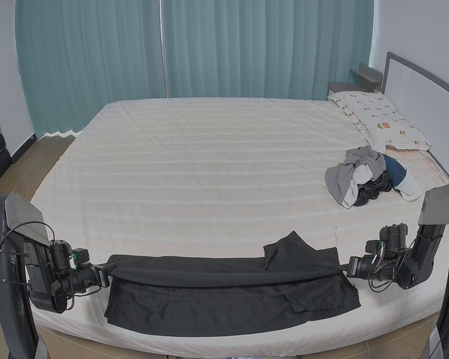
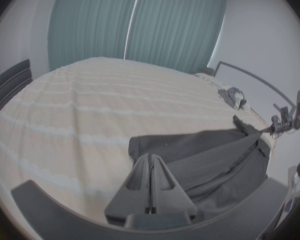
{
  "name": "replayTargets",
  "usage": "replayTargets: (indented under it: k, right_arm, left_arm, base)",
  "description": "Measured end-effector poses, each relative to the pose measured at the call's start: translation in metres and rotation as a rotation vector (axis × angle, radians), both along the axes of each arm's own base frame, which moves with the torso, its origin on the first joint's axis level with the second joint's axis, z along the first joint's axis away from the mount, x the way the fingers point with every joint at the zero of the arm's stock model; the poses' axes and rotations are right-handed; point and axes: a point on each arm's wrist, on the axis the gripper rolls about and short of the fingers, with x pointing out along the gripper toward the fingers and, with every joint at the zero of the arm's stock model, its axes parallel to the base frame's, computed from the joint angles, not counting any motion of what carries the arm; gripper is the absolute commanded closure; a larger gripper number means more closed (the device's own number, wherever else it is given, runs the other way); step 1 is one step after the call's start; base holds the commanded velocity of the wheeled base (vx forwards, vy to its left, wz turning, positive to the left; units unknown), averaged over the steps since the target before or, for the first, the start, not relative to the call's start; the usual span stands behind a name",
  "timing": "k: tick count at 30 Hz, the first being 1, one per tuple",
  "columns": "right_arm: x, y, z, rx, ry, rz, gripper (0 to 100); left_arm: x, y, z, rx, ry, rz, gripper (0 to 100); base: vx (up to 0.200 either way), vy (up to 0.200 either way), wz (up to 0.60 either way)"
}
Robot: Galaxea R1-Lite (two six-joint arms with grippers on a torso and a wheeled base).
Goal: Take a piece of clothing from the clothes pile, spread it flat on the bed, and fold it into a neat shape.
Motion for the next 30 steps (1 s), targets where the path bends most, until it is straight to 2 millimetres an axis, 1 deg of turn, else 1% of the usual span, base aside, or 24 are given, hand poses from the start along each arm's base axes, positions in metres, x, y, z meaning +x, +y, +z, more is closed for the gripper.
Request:
replayTargets:
  k: [4, 12, 13, 15, 16, 23, 27, 30]
  right_arm:
    - [-0.007, 0.001, -0.006, -0.003, 0.027, 0.009, 100]
    - [-0.010, 0.000, -0.012, 0.004, 0.056, 0.001, 100]
    - [-0.011, 0.000, -0.012, 0.004, 0.058, 0.001, 100]
    - [-0.011, 0.000, -0.013, 0.004, 0.060, 0.001, 100]
    - [-0.011, 0.000, -0.013, 0.004, 0.061, 0.001, 0]
    - [-0.011, 0.000, -0.011, 0.021, 0.056, -0.003, 0]
    - [-0.009, 0.001, -0.003, 0.080, 0.018, -0.053, 0]
    - [-0.006, 0.001, 0.004, 0.125, -0.021, -0.086, 0]
  left_arm:
    - [-0.007, -0.001, -0.013, 0.021, 0.048, -0.020, 100]
    - [-0.013, -0.003, -0.022, 0.014, 0.093, -0.023, 100]
    - [-0.013, -0.003, -0.023, 0.013, 0.096, -0.024, 0]
    - [-0.014, -0.003, -0.023, 0.012, 0.100, -0.024, 0]
    - [-0.014, -0.003, -0.023, 0.012, 0.101, -0.025, 0]
    - [-0.016, -0.002, -0.019, -0.014, 0.092, -0.042, 0]
    - [-0.018, 0.004, -0.010, -0.072, 0.066, -0.076, 0]
    - [-0.018, 0.009, -0.003, -0.134, 0.052, -0.065, 0]
  base:
    - [0.000, 0.000, 0.00]
    - [0.000, 0.000, 0.00]
    - [0.000, 0.000, 0.00]
    - [0.000, 0.000, 0.00]
    - [0.000, 0.000, 0.00]
    - [0.000, 0.000, 0.00]
    - [0.000, 0.000, 0.00]
    - [0.000, 0.000, 0.00]
